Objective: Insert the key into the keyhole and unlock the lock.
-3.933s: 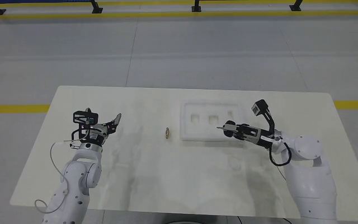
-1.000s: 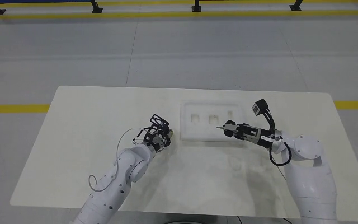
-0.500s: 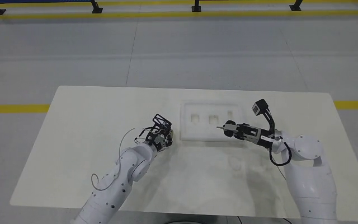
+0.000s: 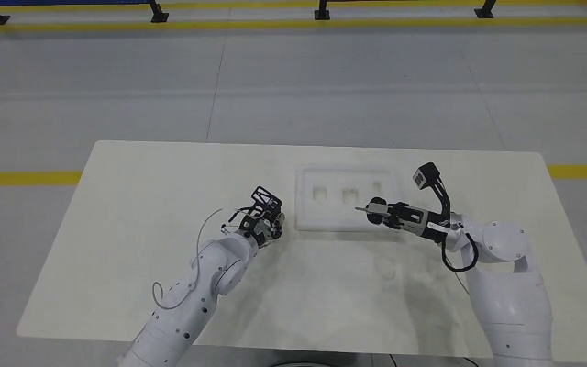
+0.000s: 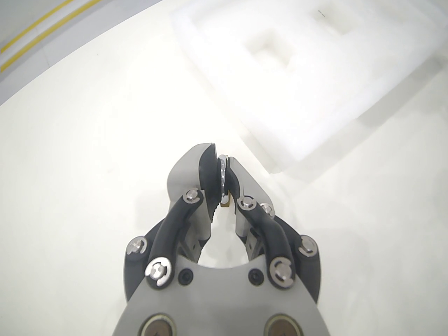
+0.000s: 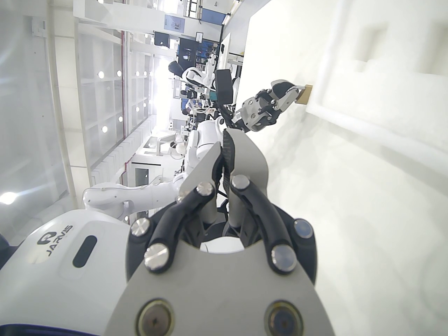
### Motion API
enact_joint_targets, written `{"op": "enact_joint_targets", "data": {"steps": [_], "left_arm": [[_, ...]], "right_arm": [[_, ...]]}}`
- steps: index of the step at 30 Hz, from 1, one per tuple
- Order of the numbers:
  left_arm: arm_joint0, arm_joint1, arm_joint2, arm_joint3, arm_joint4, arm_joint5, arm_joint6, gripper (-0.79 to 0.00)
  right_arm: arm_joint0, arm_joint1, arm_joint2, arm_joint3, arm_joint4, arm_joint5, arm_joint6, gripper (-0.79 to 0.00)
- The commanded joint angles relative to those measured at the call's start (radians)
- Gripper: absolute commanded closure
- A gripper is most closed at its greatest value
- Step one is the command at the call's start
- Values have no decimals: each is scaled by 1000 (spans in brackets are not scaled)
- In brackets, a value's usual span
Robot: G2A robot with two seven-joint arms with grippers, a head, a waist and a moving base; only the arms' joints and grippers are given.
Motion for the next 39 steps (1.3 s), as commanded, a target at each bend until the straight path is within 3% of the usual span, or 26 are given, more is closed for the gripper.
{"op": "enact_joint_targets", "data": {"steps": [1,8,18,31,39], "left_arm": [[2,0,-1,-3,-2,-4,2,0],[11,2,-18,-32,3,3,17,0],[56,4,-93,-98,-112,59,41,0],[144,-4,-248,-244,-610,186,17,0],[175,-16,-299,-314,-935,294,7,0]], "right_arm": [[0,0,0,0,0,0,0,0],[0,0,0,0,0,0,0,0],[0,0,0,0,0,0,0,0],[0,0,0,0,0,0,0,0],[0,0,0,0,0,0,0,0]]}}
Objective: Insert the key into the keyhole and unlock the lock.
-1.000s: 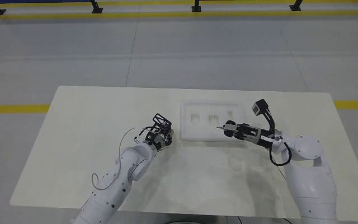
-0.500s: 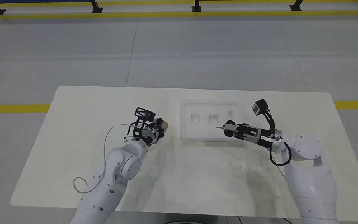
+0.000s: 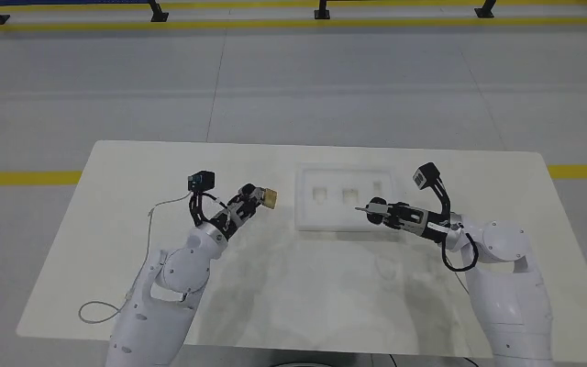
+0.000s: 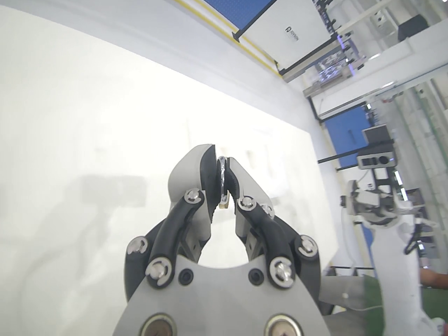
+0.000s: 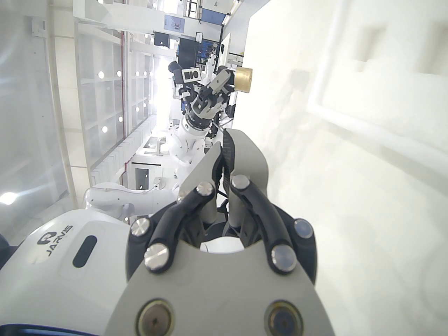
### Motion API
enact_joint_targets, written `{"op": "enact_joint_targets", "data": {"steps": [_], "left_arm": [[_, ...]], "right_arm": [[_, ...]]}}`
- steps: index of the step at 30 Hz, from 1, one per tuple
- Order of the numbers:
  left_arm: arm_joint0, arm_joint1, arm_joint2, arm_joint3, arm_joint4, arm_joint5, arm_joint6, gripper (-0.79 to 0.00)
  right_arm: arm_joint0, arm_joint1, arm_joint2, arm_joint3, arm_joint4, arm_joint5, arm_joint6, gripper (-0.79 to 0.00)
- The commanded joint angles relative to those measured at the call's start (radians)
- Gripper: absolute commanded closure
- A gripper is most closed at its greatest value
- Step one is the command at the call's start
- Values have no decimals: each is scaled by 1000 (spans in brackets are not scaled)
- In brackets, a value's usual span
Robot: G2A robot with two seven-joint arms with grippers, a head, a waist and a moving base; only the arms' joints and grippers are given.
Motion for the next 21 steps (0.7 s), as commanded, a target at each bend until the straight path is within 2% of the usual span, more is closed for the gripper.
{"op": "enact_joint_targets", "data": {"steps": [1,8,21], "left_arm": [[5,-3,-10,-11,-81,27,2,0],[23,-14,-25,-48,-348,111,-1,0],[25,-14,-26,-53,-361,115,0,0]], "right_arm": [[0,0,0,0,0,0,0,0],[0,0,0,0,0,0,0,0],[0,0,0,0,0,0,0,0]]}}
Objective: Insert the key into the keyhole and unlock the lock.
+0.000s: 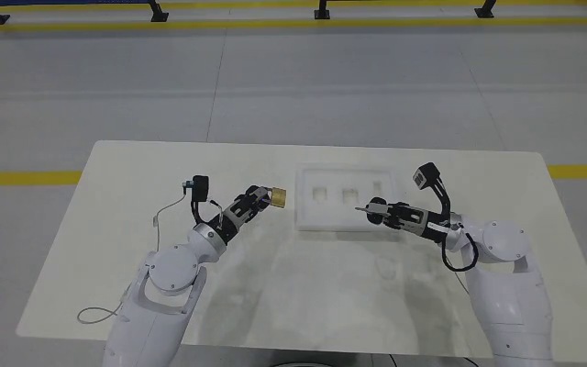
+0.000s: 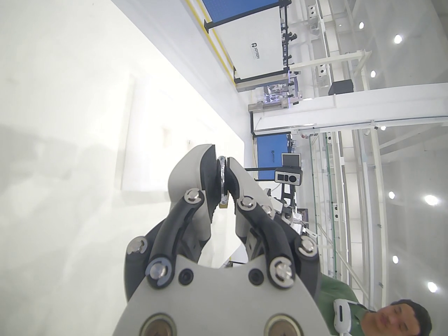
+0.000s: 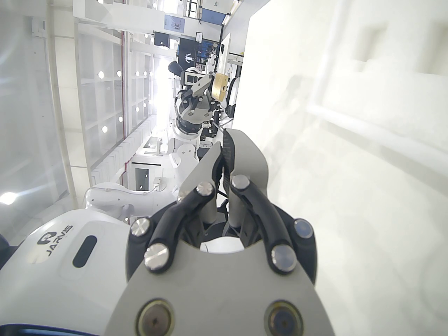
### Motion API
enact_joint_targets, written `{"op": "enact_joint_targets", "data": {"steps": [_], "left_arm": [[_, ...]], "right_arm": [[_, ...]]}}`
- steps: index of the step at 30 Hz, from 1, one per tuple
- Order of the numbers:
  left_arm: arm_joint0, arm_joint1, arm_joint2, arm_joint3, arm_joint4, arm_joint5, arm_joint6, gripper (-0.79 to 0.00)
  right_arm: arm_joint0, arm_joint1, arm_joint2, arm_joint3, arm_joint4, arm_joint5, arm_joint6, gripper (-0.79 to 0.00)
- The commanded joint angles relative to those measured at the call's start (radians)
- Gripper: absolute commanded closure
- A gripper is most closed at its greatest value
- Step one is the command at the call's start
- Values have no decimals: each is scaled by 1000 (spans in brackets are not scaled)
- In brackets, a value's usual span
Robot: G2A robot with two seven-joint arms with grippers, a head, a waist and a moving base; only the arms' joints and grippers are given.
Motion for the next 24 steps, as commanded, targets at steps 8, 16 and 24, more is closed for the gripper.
{"op": "enact_joint_targets", "data": {"steps": [8,16,24], "left_arm": [[-7,-4,5,-1,-59,-13,33,0],[-31,-9,54,-3,-105,-9,36,0],[-43,-15,105,-2,-133,0,74,0]], "right_arm": [[-7,2,-15,-6,25,-1,-47,0],[-17,-1,-35,40,181,-27,-105,0],[5,-7,-125,74,203,-62,-142,0]]}}
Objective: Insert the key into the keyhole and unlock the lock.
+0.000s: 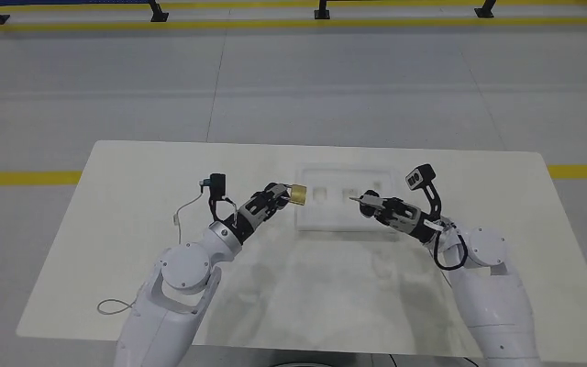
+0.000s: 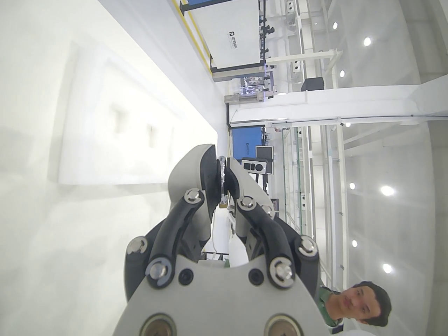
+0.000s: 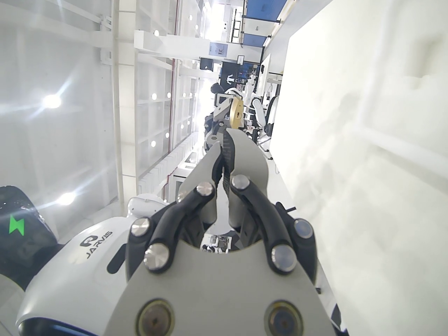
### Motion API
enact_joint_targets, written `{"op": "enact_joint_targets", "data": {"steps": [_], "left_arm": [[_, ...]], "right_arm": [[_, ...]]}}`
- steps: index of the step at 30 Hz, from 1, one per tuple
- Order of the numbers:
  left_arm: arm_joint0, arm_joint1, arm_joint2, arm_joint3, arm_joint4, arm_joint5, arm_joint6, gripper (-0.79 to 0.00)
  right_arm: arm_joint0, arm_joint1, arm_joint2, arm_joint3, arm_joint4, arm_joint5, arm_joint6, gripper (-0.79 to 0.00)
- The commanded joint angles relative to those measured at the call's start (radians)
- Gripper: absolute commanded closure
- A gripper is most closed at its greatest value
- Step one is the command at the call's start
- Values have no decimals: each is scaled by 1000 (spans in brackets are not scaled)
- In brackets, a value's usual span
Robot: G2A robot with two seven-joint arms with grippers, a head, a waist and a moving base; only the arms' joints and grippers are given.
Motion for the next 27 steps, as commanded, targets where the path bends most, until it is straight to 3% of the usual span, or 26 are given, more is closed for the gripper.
{"op": "enact_joint_targets", "data": {"steps": [1,12,27], "left_arm": [[-3,-1,9,4,8,-4,13,0],[-7,-1,24,11,-2,-59,35,0],[14,7,14,5,2,-85,15,0]], "right_arm": [[10,-2,-25,5,-1,-5,-6,0],[60,-10,-133,38,11,-35,-45,0],[60,-9,-144,31,3,-31,-79,0]]}}
